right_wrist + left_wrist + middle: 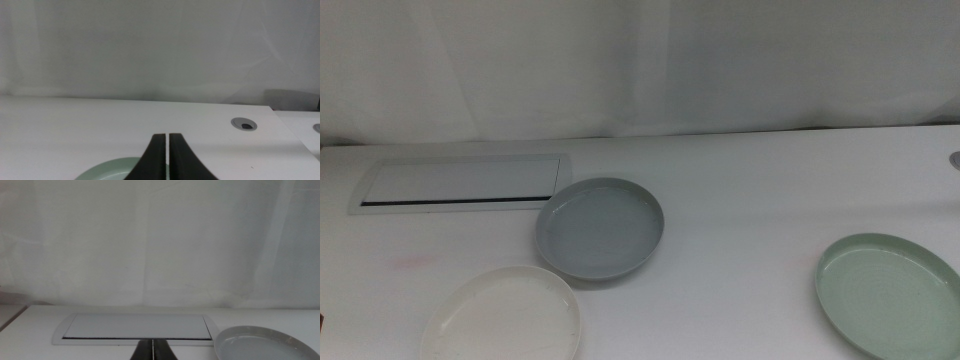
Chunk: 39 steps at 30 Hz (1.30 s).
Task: Stack the three bowls on top of each other.
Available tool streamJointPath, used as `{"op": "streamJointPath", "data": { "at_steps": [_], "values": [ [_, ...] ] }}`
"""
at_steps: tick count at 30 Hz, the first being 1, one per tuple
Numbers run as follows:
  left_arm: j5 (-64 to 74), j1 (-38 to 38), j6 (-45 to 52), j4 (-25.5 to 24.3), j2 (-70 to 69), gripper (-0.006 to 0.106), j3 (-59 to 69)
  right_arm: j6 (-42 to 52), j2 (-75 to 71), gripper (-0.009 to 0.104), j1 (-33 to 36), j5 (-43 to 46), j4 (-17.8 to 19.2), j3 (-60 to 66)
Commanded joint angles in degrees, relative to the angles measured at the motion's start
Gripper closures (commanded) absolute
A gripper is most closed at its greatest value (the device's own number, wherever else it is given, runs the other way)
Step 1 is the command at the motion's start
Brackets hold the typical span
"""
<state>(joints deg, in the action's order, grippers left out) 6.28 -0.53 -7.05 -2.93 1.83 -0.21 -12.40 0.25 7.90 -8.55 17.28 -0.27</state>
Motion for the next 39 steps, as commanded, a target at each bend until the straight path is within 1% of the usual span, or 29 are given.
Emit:
{"op": "streamJointPath", "data": {
  "at_steps": [1,4,6,7,8,9,10,11,12,13,14,15,17,18,23,25,27,28,31,33,37,39],
  "values": [
    [-0.6,-0.1,-0.1,0.3,-0.5,0.102,2.3,0.2,-0.9,0.098,0.1,0.8,0.2,2.3],
    [-1.7,-0.1,-0.1,0.4,-0.5,0.101,2.3,0.2,-0.9,0.097,0.1,0.8,0.2,2.3],
    [-1.7,-0.1,-0.2,0.9,-0.5,0.097,2.3,0.2,-0.9,0.096,0.1,0.8,0.2,2.3],
    [-1.7,-0.1,-3.0,1.0,-0.5,0.09,2.3,0.2,-0.9,0.092,0.1,0.8,0.1,2.3],
    [-1.7,-0.1,-4.4,1.0,-0.5,0.085,2.3,0.2,-0.9,0.088,0.1,0.9,0.1,2.3],
    [-1.7,-0.1,-6.0,1.0,-0.5,0.076,2.3,-0.3,-0.9,0.084,0.1,1.0,-0.6,2.3],
    [-1.7,-0.1,-7.3,0.8,-0.5,0.066,2.3,-1.2,-0.9,0.079,0.1,1.0,-1.1,2.3],
    [-1.7,-0.1,-8.6,0.8,-0.5,0.056,2.3,-2.3,-0.9,0.071,0.1,1.1,-1.9,2.3],
    [-1.9,-0.1,-9.1,0.8,-0.5,0.041,2.3,-4.1,-0.9,0.06,0.1,1.6,-2.4,2.3],
    [-2.0,-0.1,-9.0,0.8,-0.5,0.025,2.3,-5.9,-0.9,0.047,0.1,2.2,-2.5,2.3],
    [-2.0,-0.1,-9.0,0.8,-0.5,0.012,2.3,-6.7,-0.9,0.031,0.1,2.7,-2.5,2.3],
    [-2.0,-0.1,-9.4,0.9,-0.5,0.008,2.3,-7.3,-0.9,0.016,0.1,3.0,-2.5,2.3],
    [-2.1,-0.1,-10.3,0.9,-0.5,0.008,2.3,-7.7,-0.9,-0.007,0.1,3.9,-3.1,2.3],
    [-2.1,-0.1,-11.1,0.9,-0.5,0.008,2.3,-7.7,-0.9,-0.008,0.1,4.1,-3.2,2.3],
    [-1.9,-0.1,-12.0,1.0,-0.5,0.008,2.2,-7.7,-0.9,-0.008,0.1,4.1,-3.4,2.3],
    [-1.7,-0.1,-12.6,3.5,-0.5,0.008,1.8,-7.7,-0.9,-0.008,0.1,4.1,-3.4,2.3],
    [0.3,-0.1,-13.5,7.2,-0.5,0.008,0.0,-7.7,-0.9,-0.008,0.1,4.1,-3.4,2.3],
    [2.6,0.1,-13.5,8.0,-0.5,0.008,-1.6,-7.7,-0.9,-0.008,0.1,4.1,-3.4,2.3],
    [7.2,0.1,-13.1,8.0,0.6,0.008,-7.0,-7.7,-0.9,-0.008,0.1,4.2,-3.4,2.3],
    [12.4,0.1,-10.0,8.0,2.4,0.008,-12.3,-7.7,-0.9,-0.008,0.1,4.2,-3.4,2.3],
    [25.3,0.1,-0.6,8.0,9.3,0.008,-24.0,-7.7,-0.9,-0.008,0.1,4.2,-3.4,2.3],
    [32.7,0.1,0.9,8.0,14.3,0.008,-29.4,-7.7,-0.9,-0.008,0.1,4.2,-3.4,2.3]
  ]
}}
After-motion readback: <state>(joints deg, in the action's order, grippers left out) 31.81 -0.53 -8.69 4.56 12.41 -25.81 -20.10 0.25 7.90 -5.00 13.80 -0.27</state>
